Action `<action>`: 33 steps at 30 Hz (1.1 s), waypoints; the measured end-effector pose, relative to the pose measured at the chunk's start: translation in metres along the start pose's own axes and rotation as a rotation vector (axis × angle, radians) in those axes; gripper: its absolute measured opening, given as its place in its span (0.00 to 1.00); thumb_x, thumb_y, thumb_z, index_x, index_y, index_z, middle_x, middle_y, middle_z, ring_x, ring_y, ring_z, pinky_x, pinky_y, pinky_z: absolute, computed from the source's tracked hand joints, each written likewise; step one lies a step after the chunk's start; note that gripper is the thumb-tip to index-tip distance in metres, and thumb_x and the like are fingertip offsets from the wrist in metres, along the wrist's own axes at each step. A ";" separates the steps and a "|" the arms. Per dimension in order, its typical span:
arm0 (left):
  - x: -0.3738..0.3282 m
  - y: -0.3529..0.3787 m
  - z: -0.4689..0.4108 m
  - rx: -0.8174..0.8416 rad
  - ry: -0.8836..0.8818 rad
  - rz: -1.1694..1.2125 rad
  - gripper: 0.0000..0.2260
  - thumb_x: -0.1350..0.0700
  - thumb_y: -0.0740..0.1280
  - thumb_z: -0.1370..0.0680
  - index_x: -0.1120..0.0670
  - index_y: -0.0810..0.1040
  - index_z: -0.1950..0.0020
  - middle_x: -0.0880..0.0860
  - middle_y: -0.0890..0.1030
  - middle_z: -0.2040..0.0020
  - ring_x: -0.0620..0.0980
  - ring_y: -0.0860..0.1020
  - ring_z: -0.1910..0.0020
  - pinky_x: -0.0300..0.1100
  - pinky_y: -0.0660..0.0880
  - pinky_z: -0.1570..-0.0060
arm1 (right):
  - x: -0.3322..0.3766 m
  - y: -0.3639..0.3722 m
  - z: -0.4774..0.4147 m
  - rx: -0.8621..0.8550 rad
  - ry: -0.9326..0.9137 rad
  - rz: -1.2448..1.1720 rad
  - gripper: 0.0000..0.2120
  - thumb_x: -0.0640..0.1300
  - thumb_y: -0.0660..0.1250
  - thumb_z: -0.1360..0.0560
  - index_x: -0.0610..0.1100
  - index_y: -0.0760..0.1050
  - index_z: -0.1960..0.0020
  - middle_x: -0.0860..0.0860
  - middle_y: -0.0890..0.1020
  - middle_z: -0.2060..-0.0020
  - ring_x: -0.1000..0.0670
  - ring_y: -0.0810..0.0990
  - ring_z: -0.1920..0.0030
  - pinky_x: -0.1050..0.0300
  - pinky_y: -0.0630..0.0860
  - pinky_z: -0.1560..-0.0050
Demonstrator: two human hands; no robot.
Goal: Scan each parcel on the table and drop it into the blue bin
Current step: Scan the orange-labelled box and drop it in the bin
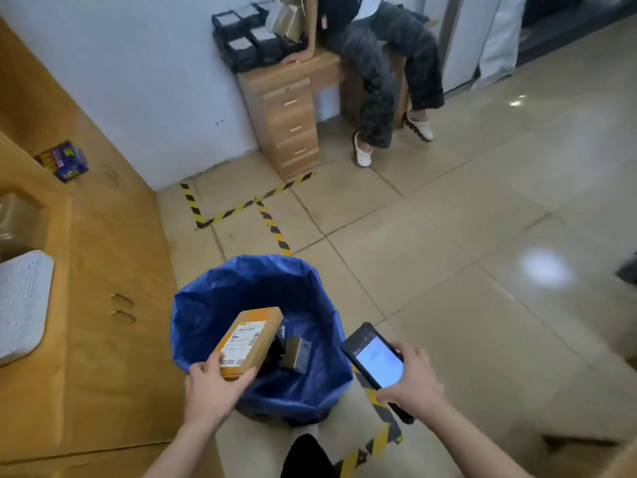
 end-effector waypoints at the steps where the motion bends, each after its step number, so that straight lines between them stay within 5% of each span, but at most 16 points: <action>1: 0.004 -0.003 -0.017 0.018 -0.004 -0.011 0.43 0.24 0.62 0.39 0.46 0.65 0.29 0.54 0.67 0.40 0.56 0.67 0.38 0.51 0.71 0.39 | 0.011 0.012 -0.006 0.013 0.020 -0.010 0.43 0.50 0.71 0.47 0.57 0.63 0.33 0.57 0.65 0.45 0.54 0.73 0.50 0.52 0.74 0.47; 14: 0.033 0.075 -0.216 0.509 -0.031 -0.340 0.38 0.30 0.65 0.34 0.49 0.64 0.31 0.59 0.66 0.39 0.62 0.66 0.39 0.52 0.70 0.43 | 0.104 0.195 -0.155 0.113 0.180 -0.132 0.41 0.44 0.78 0.46 0.48 0.69 0.35 0.46 0.72 0.41 0.46 0.74 0.44 0.44 0.77 0.46; 20: 0.075 0.162 -0.254 0.655 -0.135 -0.440 0.42 0.30 0.68 0.35 0.49 0.61 0.28 0.59 0.63 0.34 0.62 0.64 0.36 0.52 0.68 0.40 | 0.078 0.269 -0.223 0.178 0.294 -0.078 0.44 0.42 0.78 0.43 0.50 0.65 0.31 0.49 0.65 0.39 0.49 0.70 0.48 0.40 0.70 0.37; 33: 0.150 0.323 -0.307 0.842 -0.366 -0.455 0.49 0.30 0.71 0.36 0.48 0.53 0.24 0.59 0.58 0.32 0.62 0.63 0.34 0.49 0.70 0.41 | -0.021 0.390 -0.310 0.289 0.395 0.151 0.46 0.47 0.79 0.43 0.54 0.62 0.30 0.53 0.63 0.42 0.50 0.70 0.51 0.45 0.65 0.41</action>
Point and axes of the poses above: each hand's wrist, its own z-axis away from the middle knuckle, its own y-axis out of the palm, x = y × z, the point moved 3 cm from there along -z, towards the middle knuckle
